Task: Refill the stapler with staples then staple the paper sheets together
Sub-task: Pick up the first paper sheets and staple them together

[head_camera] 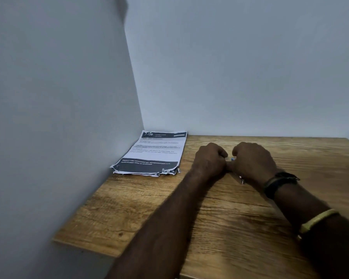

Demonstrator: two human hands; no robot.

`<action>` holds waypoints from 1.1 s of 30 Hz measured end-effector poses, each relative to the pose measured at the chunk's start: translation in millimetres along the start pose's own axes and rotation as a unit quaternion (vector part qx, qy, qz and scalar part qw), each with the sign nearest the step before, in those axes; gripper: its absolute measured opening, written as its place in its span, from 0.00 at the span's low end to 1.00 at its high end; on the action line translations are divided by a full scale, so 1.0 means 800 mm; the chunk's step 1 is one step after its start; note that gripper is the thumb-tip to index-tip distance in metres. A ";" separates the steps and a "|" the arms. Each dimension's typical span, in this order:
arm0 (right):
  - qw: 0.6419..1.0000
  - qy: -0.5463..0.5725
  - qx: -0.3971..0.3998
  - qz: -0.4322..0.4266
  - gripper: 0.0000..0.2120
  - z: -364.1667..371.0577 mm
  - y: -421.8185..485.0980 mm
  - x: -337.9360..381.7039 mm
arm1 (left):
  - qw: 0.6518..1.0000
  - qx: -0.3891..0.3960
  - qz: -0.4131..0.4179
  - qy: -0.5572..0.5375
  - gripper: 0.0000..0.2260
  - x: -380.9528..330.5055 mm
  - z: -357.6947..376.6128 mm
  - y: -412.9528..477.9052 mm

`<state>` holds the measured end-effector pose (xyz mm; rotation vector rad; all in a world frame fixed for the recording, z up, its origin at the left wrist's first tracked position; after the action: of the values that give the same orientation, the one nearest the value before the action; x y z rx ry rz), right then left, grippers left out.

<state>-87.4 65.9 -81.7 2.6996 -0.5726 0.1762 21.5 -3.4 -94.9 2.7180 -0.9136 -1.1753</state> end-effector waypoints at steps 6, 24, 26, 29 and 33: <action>0.984 0.155 -0.077 -0.032 0.08 -0.013 0.014 0.046 | 0.995 -0.097 0.013 -0.028 0.10 0.016 -0.046 0.007; 0.979 0.184 0.045 0.072 0.15 0.081 0.089 0.160 | 0.947 -0.176 -0.242 0.121 0.12 0.184 -0.179 0.017; 0.976 0.195 0.053 0.078 0.16 0.085 0.092 0.164 | 0.946 -0.165 -0.252 0.118 0.13 0.191 -0.174 0.014; 0.963 0.242 0.058 0.099 0.17 0.086 0.098 0.167 | 0.948 -0.178 -0.234 0.120 0.12 0.197 -0.169 0.012; 0.950 0.285 0.054 0.116 0.12 0.087 0.103 0.169 | 0.948 -0.194 -0.223 0.117 0.11 0.198 -0.168 0.012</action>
<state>4.9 -80.6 -92.1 2.4899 -0.7003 1.0348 193.2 -120.5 -100.2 2.7068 -0.0226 -0.9201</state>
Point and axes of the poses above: each hand's wrist, its own y-axis towards the middle knuckle, its own z-axis out of the palm, x = y × z, the point moved 1 cm from there along y, towards the middle knuckle
